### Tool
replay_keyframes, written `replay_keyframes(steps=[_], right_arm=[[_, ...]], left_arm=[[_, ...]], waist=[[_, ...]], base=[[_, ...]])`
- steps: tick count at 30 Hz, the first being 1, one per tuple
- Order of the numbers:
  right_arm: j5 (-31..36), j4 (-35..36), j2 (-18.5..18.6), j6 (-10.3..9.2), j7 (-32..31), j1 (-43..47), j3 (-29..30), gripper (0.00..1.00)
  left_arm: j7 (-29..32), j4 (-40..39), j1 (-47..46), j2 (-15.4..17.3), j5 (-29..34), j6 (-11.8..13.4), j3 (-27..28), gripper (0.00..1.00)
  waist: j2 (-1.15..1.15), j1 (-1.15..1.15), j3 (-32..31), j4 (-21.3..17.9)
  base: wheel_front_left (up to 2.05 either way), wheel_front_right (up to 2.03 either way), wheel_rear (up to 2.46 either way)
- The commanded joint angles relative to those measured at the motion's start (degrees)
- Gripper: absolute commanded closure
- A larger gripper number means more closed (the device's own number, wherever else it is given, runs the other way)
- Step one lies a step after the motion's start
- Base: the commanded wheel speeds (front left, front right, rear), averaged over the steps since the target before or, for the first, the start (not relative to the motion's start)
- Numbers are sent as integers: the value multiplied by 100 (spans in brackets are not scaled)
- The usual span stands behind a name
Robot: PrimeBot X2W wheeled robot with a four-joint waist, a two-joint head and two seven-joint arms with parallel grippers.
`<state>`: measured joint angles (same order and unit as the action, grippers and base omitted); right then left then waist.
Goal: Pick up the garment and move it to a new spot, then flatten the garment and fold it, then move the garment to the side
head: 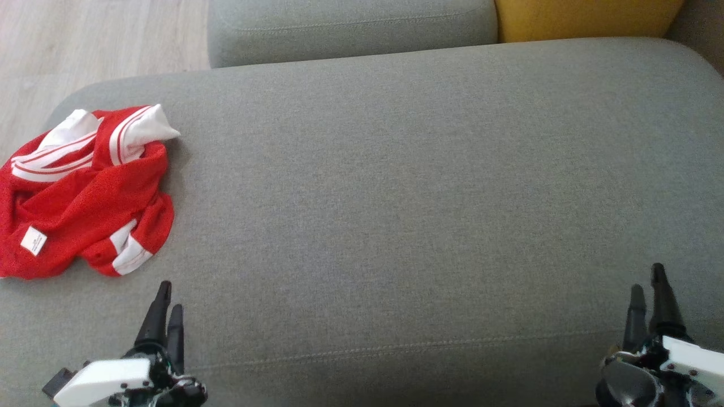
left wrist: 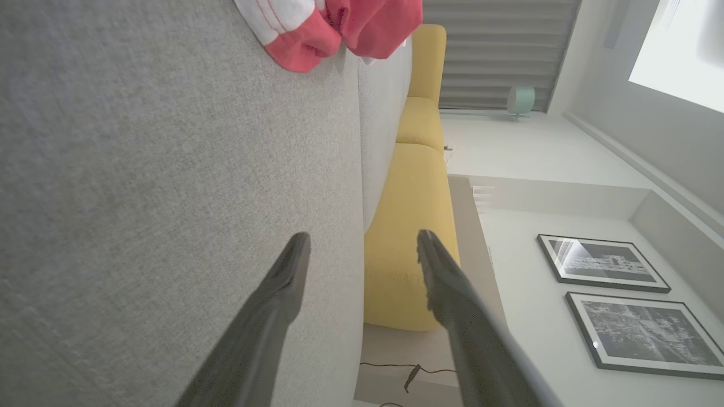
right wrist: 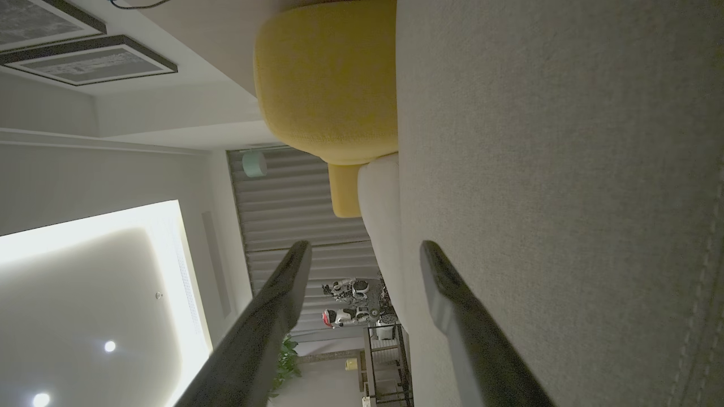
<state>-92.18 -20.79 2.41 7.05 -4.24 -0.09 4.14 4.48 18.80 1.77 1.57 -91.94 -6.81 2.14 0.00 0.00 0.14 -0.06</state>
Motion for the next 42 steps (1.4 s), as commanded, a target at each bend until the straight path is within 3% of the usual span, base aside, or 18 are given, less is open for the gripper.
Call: replay_keyframes(steps=[1,8,19,42], right_arm=[[79,203,31,8,45,-241,-74,0],[553,78,32,11,163,-277,-167,0],[1685,325,31,14,347,-256,-362,0],[3585,612,34,21,715,-321,-867,0]], left_arm=[[-36,-226,-250,69,80,-23,-21,0],[-156,-266,-215,82,501,-26,-113,0],[-343,-493,-180,57,1647,-28,-30,0],[-718,-1148,-94,108,3869,377,-235,0]], waist=[[0,0,-2,1],[0,0,-30,3],[0,0,-56,27],[0,0,-62,15]], base=[[0,0,0],[0,0,0],[0,0,0],[0,0,0]])
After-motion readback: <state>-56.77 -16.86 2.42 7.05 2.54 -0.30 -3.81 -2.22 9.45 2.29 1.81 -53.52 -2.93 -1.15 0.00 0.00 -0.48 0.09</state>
